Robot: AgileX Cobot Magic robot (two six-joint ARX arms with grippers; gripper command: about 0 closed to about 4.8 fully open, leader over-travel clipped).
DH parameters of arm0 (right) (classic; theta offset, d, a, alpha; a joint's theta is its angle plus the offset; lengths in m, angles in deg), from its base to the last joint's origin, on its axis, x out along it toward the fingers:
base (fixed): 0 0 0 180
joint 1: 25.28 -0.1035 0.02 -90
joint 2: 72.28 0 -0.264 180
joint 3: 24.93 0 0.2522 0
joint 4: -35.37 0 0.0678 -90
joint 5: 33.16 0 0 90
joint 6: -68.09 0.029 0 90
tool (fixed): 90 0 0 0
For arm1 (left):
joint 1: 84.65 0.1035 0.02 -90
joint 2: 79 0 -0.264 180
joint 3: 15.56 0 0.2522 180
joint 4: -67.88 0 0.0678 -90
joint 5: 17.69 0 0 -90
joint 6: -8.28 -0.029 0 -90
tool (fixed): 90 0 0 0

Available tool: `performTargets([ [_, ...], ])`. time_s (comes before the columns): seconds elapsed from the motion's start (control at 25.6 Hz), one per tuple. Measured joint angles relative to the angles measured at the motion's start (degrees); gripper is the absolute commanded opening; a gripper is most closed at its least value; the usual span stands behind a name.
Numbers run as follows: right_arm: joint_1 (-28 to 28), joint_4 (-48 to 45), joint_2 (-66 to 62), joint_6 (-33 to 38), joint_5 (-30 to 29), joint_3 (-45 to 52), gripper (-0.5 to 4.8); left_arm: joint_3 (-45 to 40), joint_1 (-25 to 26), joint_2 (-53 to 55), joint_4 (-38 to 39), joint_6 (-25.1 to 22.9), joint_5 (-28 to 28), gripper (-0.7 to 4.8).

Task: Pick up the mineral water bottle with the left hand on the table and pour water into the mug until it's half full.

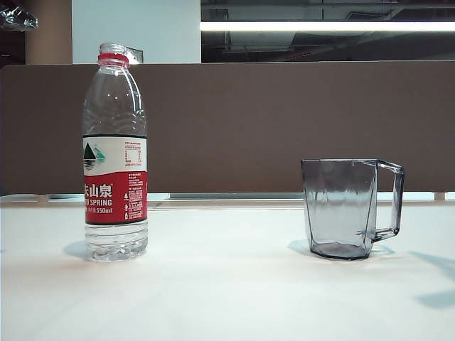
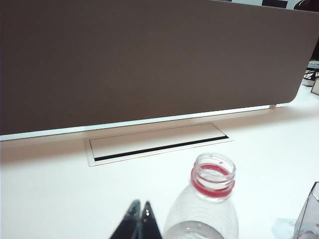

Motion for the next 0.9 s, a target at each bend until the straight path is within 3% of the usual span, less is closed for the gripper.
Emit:
performTargets([
  [0.2, -6.0, 7.3, 0.0, 0.0, 3.5, 0.0, -0.02, 0.0, -0.4, 0.0, 1.8, 0.0, 0.5, -0.01],
  [0.27, -10.9, 11.2, 0.0, -0.1, 4.7, 0.0, -0.02, 0.0, -0.3, 0.2, 3.8, 0.0, 4.0, 1.14],
  [0.43, -15.2, 13.4, 0.0, -0.1, 4.8, 0.0, -0.02, 0.0, -0.4, 0.2, 4.9, -0.8, 7.6, 3.66],
  [0.47, -16.2, 13.8, 0.0, -0.1, 4.9, 0.0, -0.02, 0.0, -0.4, 0.2, 5.1, -0.9, 7.6, 4.57],
  [0.51, -17.1, 14.1, 0.0, -0.1, 4.8, 0.0, -0.02, 0.0, -0.4, 0.2, 5.5, -0.9, 7.6, 4.79],
  [0.9, -18.4, 14.6, 0.0, -0.1, 4.9, 0.0, -0.02, 0.0, -0.4, 7.0, 6.1, -1.1, 11.6, 4.79],
])
